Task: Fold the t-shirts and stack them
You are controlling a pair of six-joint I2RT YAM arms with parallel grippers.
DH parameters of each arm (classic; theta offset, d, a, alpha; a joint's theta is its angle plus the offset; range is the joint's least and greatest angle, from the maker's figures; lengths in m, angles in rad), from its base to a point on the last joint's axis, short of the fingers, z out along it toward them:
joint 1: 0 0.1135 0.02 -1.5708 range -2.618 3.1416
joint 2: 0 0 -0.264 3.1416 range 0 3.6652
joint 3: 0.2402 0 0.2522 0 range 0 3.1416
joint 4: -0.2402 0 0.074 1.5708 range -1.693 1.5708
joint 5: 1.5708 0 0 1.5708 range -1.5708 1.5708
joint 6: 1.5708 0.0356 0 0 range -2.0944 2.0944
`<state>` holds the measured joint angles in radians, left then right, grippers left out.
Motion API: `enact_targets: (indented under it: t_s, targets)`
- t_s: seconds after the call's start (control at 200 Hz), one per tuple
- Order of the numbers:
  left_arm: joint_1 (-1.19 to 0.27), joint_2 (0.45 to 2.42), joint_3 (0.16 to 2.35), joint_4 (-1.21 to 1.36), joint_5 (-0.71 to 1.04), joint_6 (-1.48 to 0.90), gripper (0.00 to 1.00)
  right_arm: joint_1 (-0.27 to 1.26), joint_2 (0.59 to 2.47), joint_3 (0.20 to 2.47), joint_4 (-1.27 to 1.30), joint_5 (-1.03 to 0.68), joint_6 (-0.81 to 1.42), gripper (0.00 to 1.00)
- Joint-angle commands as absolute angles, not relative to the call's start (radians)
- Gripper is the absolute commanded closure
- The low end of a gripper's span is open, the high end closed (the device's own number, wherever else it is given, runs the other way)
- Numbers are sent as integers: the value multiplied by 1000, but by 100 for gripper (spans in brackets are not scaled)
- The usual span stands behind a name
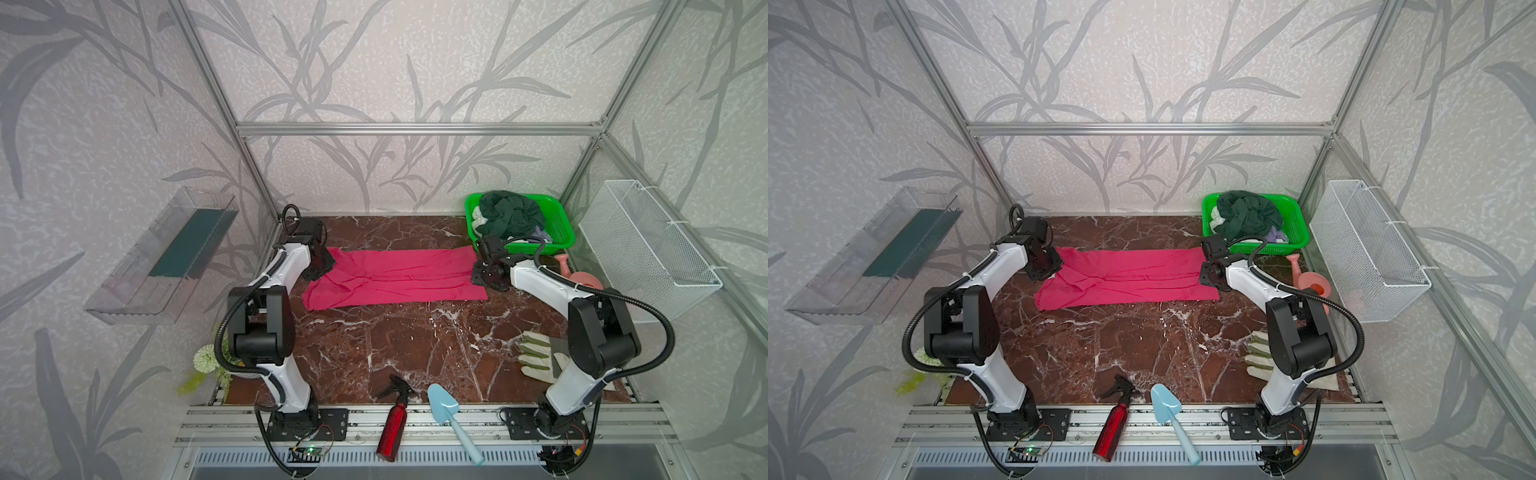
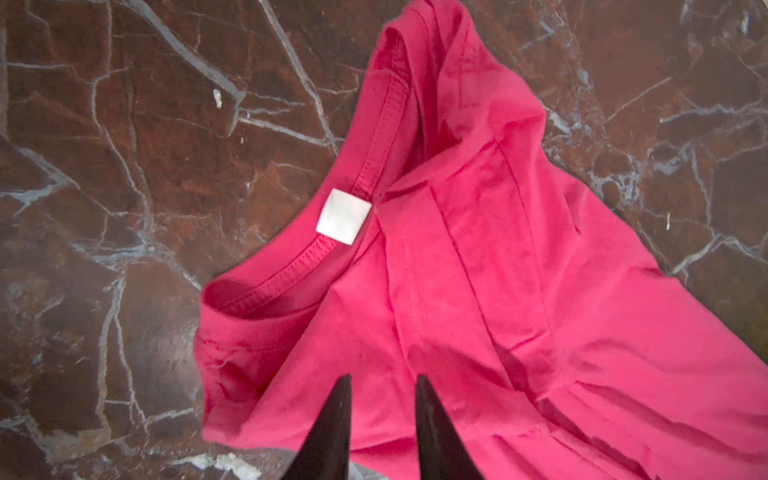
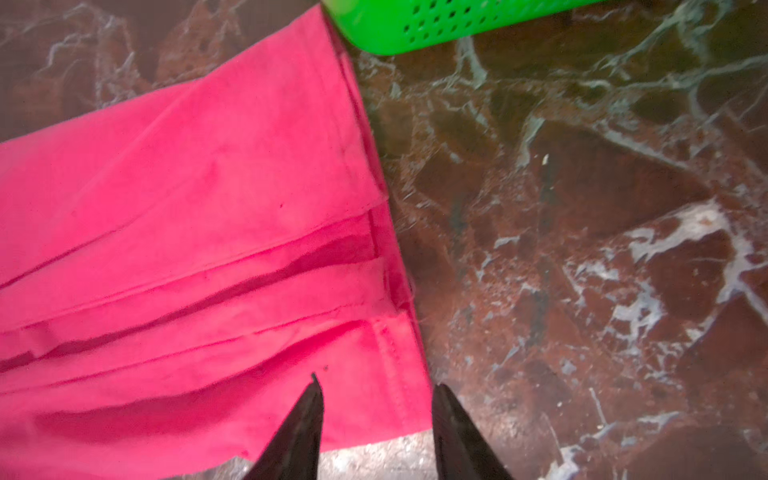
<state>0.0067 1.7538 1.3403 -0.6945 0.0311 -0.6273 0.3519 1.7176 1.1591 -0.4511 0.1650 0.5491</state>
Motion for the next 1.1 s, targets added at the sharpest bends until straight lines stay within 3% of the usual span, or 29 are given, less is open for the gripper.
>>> enact_targets:
  t_s: [0.0, 0.645, 0.725, 0.87, 1.095]
  targets:
    - [-56, 1717, 1281, -726, 66, -597, 72, 362, 1712, 1101, -439, 103, 573, 56]
    - [-123, 1858, 1266, -600, 128, -649, 70, 372, 1679, 1033, -446, 57, 584, 56]
    - [-124, 1875, 1275, -586, 125, -657, 76, 373, 1676, 1029, -450, 54, 585, 56]
    - [-126, 1878, 1286, -563, 123, -676, 100, 372, 1659, 1025, -467, 65, 580, 57]
    - [-126, 1876, 1350, -599, 126, -665, 100, 373, 1646, 1015, -474, 76, 575, 56]
